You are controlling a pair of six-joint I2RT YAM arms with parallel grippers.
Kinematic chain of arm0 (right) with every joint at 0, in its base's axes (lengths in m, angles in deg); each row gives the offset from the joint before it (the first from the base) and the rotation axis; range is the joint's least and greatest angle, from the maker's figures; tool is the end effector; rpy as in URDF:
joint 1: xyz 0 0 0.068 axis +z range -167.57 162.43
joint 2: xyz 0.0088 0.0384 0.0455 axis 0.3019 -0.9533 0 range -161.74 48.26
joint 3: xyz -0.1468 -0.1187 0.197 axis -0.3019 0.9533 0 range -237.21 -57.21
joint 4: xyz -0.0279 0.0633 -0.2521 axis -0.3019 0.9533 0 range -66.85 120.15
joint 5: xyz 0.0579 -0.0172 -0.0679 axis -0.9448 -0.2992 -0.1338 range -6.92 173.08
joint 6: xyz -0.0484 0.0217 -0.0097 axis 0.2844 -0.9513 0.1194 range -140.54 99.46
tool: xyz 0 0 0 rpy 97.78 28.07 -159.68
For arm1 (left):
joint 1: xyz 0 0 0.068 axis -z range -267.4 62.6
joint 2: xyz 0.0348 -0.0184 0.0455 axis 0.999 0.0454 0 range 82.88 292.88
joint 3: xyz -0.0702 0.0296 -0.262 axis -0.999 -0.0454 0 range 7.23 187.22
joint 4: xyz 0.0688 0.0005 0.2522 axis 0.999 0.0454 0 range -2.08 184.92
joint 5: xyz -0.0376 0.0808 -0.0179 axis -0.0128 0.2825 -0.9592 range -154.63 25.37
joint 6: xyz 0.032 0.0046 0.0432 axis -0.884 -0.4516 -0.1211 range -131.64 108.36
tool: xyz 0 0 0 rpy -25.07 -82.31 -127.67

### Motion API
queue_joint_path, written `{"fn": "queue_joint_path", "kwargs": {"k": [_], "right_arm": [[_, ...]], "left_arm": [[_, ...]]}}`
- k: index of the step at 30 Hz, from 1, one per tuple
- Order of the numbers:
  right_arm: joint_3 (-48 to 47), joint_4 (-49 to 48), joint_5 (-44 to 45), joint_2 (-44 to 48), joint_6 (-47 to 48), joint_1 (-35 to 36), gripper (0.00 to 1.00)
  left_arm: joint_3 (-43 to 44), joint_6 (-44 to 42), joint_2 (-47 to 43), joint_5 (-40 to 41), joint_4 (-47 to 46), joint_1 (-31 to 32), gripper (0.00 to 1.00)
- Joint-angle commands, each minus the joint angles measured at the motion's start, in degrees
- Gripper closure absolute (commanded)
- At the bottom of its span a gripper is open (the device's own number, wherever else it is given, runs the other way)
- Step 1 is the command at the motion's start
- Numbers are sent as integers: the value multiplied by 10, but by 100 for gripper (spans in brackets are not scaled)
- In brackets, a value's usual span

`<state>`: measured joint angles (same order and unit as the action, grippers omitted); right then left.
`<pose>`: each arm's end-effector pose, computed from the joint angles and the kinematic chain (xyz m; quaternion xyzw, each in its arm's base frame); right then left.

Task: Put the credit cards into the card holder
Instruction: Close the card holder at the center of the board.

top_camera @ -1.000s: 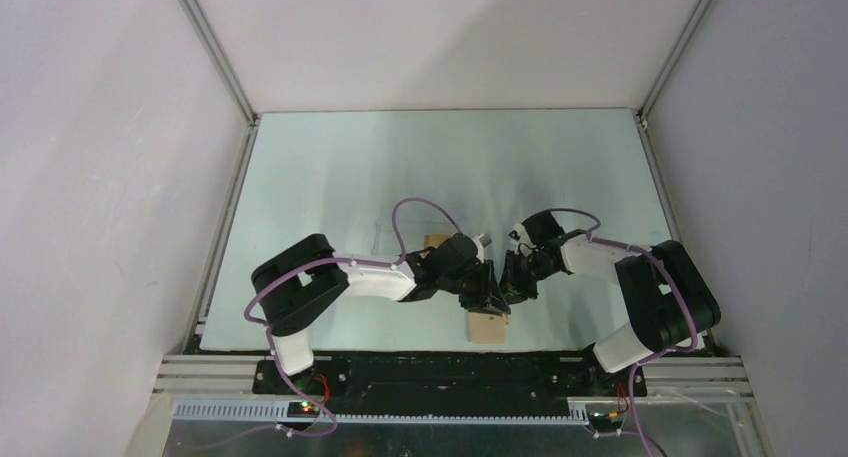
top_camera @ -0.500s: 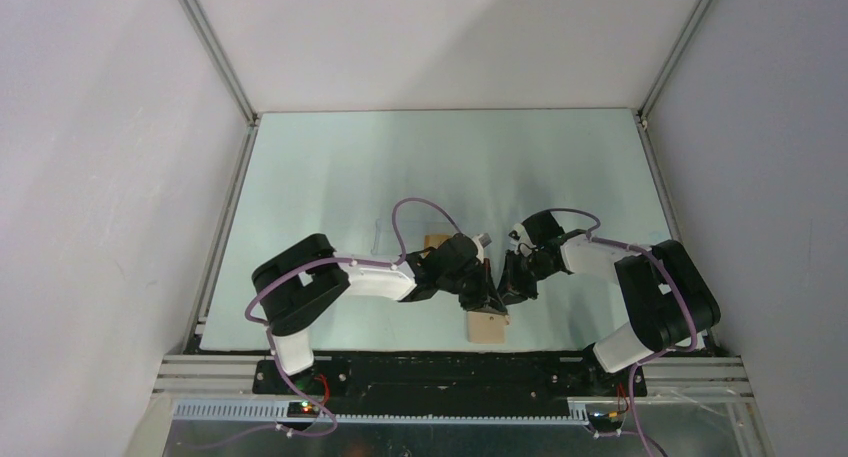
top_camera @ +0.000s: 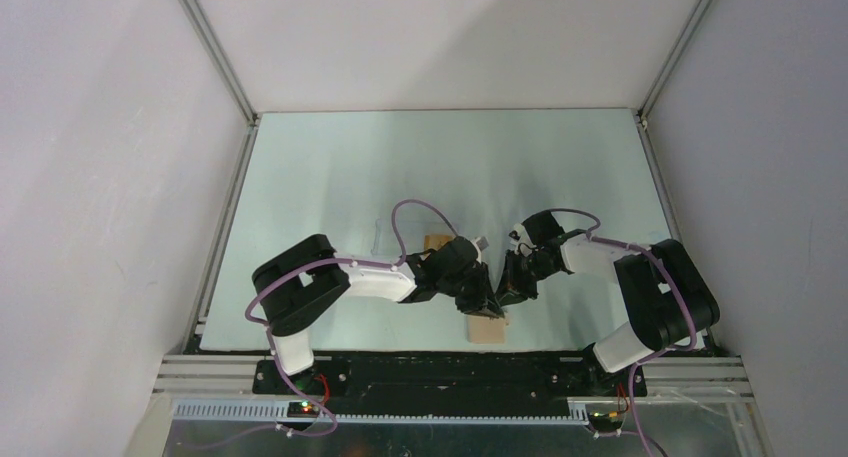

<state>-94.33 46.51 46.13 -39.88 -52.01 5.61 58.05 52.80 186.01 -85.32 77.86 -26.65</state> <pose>0.2119 0.1140 0.1261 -0.0249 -0.9403 -0.3381 0.0295 0.1633 -0.3173 0.1412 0.0437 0.9014 -0.4291 0.0375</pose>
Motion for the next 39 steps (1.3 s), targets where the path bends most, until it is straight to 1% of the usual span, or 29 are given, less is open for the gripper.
{"fn": "queue_joint_path", "kwargs": {"k": [1,2,5,9,10,12,13,15,24,34,39], "right_arm": [[5,-5,63,-25,13,4,100],[5,-6,63,-26,13,4,100],[5,-7,61,-27,13,4,100],[5,-7,60,-27,13,5,100],[5,-7,60,-27,13,5,100],[5,-7,59,-27,14,5,100],[5,-6,59,-27,15,5,100],[5,-6,59,-28,15,5,100],[5,-3,62,-26,14,4,100],[5,-1,62,-21,14,4,100],[5,0,61,-18,15,4,100]], "left_arm": [[12,-7,0,17,7,3,86],[13,-7,0,17,7,3,88],[18,-9,3,12,7,3,89],[27,-8,7,10,7,4,81],[29,-9,9,8,7,4,81],[31,-8,12,6,8,4,85],[31,-8,11,5,8,4,91],[28,-9,8,6,7,4,99],[2,-17,-25,29,14,3,100],[29,-66,-40,79,145,3,100],[38,-78,-33,87,161,4,100]]}}
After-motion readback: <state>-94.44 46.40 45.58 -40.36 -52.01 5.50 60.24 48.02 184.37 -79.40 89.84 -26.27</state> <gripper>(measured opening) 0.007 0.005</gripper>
